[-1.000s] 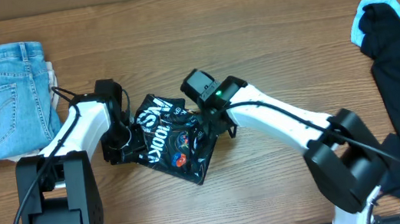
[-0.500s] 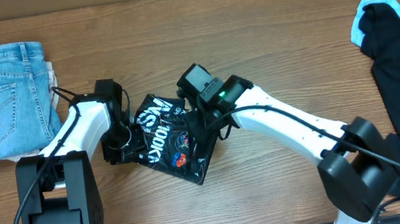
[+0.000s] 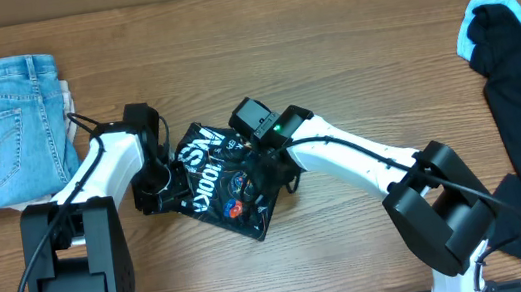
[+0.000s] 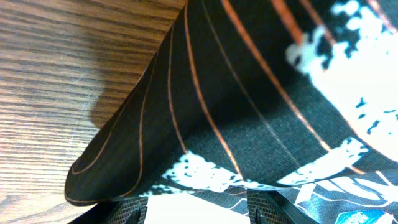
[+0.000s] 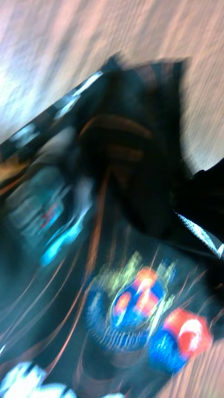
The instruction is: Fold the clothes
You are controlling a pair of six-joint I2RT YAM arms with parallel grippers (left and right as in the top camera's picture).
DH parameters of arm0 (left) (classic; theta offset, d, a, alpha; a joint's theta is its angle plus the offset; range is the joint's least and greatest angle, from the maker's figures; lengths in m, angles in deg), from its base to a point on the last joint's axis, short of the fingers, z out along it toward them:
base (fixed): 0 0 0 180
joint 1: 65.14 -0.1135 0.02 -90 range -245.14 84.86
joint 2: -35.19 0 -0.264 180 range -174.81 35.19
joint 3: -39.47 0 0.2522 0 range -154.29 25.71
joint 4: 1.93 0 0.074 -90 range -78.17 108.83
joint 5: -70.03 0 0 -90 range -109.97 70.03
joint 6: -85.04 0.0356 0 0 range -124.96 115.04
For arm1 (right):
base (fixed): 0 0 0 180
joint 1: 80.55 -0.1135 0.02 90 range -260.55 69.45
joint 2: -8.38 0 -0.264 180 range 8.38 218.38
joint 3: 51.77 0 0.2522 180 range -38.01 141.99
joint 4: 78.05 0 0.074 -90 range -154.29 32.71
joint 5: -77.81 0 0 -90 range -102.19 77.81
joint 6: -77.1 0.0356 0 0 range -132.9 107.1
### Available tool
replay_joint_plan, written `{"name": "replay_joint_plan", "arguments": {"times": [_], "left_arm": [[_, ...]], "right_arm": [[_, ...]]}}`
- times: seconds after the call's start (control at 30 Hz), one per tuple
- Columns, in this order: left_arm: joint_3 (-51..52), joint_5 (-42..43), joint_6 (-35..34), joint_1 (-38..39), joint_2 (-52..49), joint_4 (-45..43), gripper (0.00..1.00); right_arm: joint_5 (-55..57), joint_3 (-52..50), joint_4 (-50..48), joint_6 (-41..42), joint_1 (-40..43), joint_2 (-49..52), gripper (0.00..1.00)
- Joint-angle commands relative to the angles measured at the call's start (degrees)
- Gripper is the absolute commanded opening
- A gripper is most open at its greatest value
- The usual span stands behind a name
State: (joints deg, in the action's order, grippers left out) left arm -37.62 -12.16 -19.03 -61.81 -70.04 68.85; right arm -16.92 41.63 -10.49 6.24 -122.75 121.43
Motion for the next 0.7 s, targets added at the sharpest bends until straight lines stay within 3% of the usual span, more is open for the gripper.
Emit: {"name": "replay_joint_plan", "arguments": {"times": [0.0, 0.27, 0.67], "left_arm": [[0.28, -0.74, -0.94, -0.31, -0.42, -0.11, 0.54], [0.28, -0.74, -0.96, -0.31, -0.42, -0.11, 0.54], [-0.92, -1.51, -1.01, -1.16, -0.42, -4.98, 0.55]], "right_arm": [[4.13, -0.28, 2.45, 2.38, -0.17, 0.04, 0.04], [5.14, -0.28, 4.46, 2.36, 0.07, 0.04, 0.23], [20.79, 5.57, 12.04, 4.92, 1.81, -7.78, 0.24]]}}
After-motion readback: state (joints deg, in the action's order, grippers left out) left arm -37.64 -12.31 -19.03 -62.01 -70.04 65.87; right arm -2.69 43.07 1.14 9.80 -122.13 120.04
